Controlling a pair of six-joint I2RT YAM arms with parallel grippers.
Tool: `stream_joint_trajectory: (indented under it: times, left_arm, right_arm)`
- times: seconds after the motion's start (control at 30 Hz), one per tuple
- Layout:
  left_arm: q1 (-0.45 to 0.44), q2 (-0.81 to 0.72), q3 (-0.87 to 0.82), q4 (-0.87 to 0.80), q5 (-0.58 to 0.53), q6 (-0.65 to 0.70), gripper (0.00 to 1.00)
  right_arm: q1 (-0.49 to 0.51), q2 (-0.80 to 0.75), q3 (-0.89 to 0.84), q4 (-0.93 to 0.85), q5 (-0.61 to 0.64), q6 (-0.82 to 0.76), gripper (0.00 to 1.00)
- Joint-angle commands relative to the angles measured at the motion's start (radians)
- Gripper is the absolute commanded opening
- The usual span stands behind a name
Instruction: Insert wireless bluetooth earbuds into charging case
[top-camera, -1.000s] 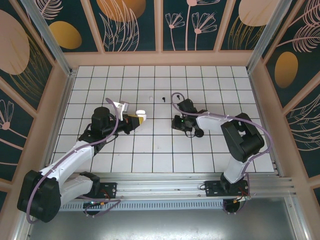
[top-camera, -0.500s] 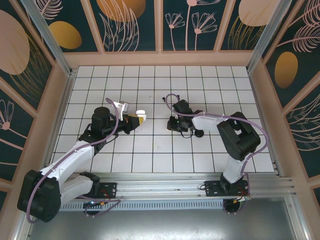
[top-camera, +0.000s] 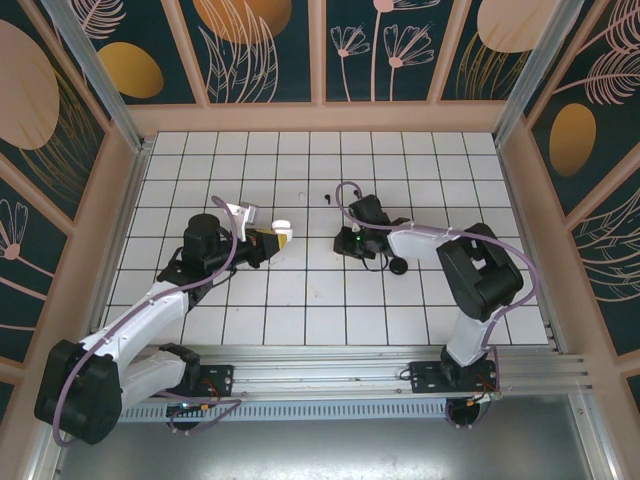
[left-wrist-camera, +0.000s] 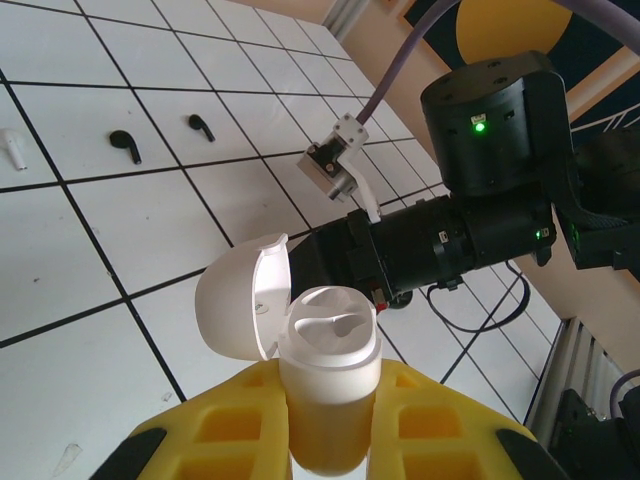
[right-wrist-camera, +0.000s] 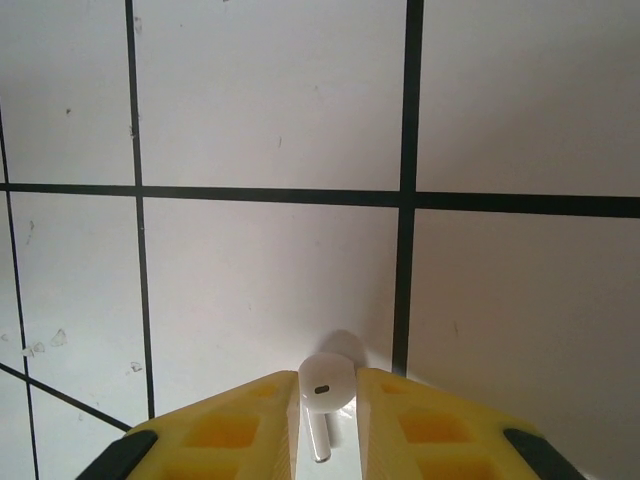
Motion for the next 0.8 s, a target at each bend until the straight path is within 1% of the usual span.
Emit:
stream_joint_trajectory:
  times: [0.0, 0.23, 0.5, 0.63, 0.77]
  left_arm:
    - [-0.003, -0.015, -0.001, -0.001, -0.012, 0.024, 0.12]
    - [-0.002, -0.020, -0.001, -0.010, -0.021, 0.029, 0.12]
    - [-0.003, -0.032, -0.005, -0.021, -0.026, 0.034, 0.12]
    - [-0.002, -0.040, -0.009, -0.026, -0.030, 0.037, 0.12]
    - [-0.003, -0.046, -0.015, -0.025, -0.031, 0.038, 0.12]
  right_arm:
    - [0.005, 0.036, 0.034, -0.008, -0.013, 0.014, 0.23]
    - [0.046, 0.074, 0.077, -0.087, 0.052, 0.016, 0.23]
    - [0.113, 0.149, 0.178, -0.204, 0.134, 0.012, 0.23]
    - [0.135, 0.163, 0.202, -0.242, 0.160, 0.013, 0.29]
    - [0.150, 0.159, 0.207, -0.264, 0.176, 0.016, 0.31]
